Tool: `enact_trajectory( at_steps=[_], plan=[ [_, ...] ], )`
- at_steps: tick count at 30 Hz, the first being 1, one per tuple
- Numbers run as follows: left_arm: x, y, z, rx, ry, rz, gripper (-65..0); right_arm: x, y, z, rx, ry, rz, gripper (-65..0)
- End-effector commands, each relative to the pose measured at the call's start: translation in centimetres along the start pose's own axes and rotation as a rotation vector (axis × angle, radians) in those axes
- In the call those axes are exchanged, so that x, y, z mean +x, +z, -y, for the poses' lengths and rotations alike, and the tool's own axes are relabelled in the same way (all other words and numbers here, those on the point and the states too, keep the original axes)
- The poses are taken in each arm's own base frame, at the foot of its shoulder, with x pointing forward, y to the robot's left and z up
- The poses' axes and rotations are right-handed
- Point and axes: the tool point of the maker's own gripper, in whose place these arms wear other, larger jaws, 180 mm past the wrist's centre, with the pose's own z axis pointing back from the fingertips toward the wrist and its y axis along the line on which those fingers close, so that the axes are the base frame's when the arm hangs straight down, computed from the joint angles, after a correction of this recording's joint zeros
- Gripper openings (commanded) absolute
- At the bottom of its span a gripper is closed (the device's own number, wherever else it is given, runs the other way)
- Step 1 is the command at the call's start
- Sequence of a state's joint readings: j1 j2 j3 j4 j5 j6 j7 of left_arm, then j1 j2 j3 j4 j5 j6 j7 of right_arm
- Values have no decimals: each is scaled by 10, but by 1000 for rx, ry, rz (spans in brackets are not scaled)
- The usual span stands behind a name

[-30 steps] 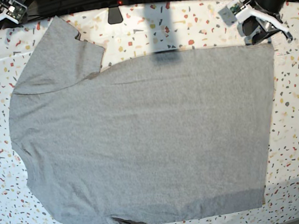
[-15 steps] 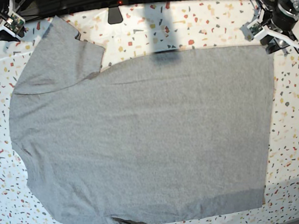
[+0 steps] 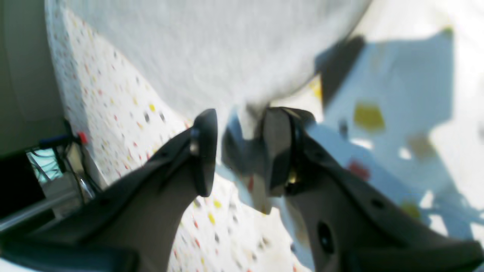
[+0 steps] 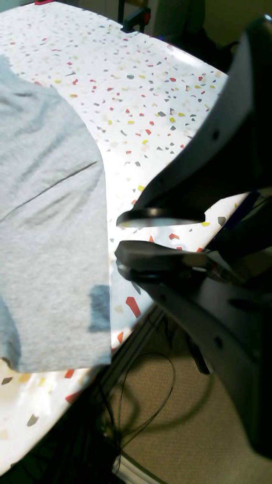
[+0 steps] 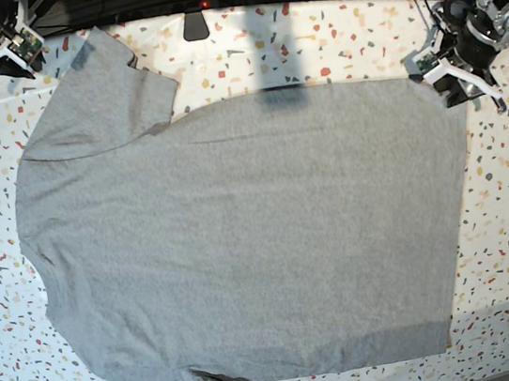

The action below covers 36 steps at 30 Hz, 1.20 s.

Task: Fold the T-shirt properly
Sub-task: 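Move both grippers down to the shirt's shoulder and hem corners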

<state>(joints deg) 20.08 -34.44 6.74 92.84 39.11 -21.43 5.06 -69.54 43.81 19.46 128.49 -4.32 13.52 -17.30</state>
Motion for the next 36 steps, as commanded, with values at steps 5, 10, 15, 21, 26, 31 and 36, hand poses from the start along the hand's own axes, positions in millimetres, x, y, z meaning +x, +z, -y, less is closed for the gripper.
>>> enact_trajectory(
  at_steps=[5, 10, 15, 21, 26, 31, 36],
  plan=[
    [-14, -9, 0, -18, -20, -67, -482, 6, 4, 5, -17, 6, -9, -533],
    [-29, -7, 6, -29, -18, -142, -650, 6, 4, 6, -23, 18, -10, -533],
    [-34, -5, 9, -36, -16, -170, -650, 5, 4, 13, -56, 69, -15, -467],
    [-27, -6, 9, -36, 23, -134, -650, 17, 1, 20, -77, 186, 59, -359],
    [-23, -6, 5, -25, 24, -129, -650, -8, -15, 36, -102, 211, 1, -359],
    [-22, -6, 4, -21, 25, -128, -650, -30, -27, 31, -89, 254, -46, -359],
    [-16, -5, -10, 50, 83, -101, -650, -33, -52, 11, -58, 356, -15, -359]
  ],
)
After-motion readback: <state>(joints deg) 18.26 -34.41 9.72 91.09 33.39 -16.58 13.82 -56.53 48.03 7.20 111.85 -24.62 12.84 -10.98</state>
